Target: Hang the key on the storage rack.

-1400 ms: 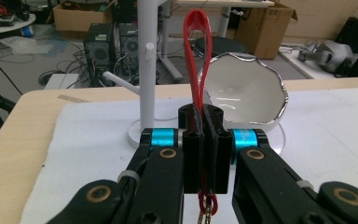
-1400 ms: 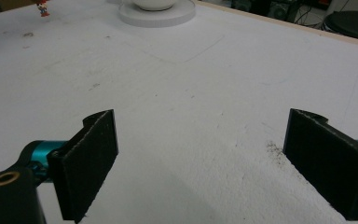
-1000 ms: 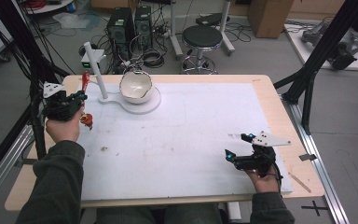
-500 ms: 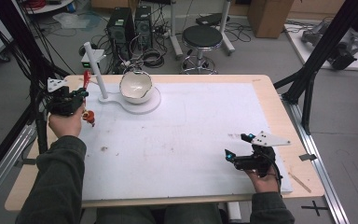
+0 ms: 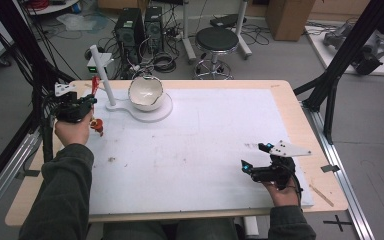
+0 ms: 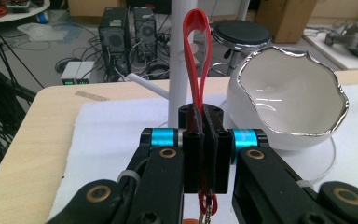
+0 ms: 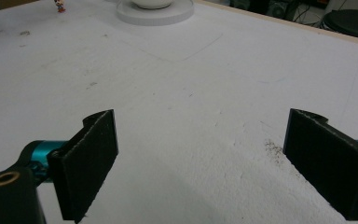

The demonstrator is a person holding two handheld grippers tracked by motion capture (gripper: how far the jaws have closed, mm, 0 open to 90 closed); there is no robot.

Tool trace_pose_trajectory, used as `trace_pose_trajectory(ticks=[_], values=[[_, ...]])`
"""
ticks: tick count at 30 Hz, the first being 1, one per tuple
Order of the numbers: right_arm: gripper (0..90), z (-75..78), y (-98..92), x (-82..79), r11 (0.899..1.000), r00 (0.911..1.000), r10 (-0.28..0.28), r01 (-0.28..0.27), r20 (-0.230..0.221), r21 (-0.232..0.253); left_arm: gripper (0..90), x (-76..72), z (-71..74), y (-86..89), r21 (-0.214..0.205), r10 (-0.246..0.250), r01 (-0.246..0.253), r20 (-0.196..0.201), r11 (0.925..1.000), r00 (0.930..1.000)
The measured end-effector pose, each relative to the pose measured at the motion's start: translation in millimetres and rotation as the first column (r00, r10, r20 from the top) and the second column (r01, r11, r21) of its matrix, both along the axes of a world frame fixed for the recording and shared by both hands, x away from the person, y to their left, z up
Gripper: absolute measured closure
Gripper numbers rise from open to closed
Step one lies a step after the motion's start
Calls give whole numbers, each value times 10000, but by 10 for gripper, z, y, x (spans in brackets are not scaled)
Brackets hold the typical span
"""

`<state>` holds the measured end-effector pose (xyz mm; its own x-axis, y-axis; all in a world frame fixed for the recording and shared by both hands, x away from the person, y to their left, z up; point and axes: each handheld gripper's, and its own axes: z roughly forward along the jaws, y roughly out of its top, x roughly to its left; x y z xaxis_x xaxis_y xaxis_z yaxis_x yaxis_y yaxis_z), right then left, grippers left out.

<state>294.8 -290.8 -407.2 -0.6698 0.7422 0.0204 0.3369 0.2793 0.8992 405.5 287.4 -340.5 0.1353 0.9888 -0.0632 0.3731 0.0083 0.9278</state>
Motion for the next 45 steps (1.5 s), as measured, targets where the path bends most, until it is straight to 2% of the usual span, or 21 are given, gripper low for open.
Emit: trace_pose_trajectory(ticks=[2,4,7,29,45], values=[[91,1,1,-1,10000,10000,-6,6,0,-16,866,11,-3,10,-179,118,-120,-102,9998,9999],[91,1,-3,2,10000,10000,3,-3,75,-38,865,26,-24,6,-45,129,-130,-241,9999,9996],[91,1,-5,-2,10000,10000,-28,28,17,-12,865,34,-28,-1,-108,143,-145,-193,9998,9997],[91,0,4,0,10000,10000,-15,15,28,-39,865,101,-88,-2,67,119,-116,-560,9999,9984],[91,-2,8,4,10000,10000,41,-41,90,-73,865,148,-125,5,-39,228,-231,-662,9997,9975]])
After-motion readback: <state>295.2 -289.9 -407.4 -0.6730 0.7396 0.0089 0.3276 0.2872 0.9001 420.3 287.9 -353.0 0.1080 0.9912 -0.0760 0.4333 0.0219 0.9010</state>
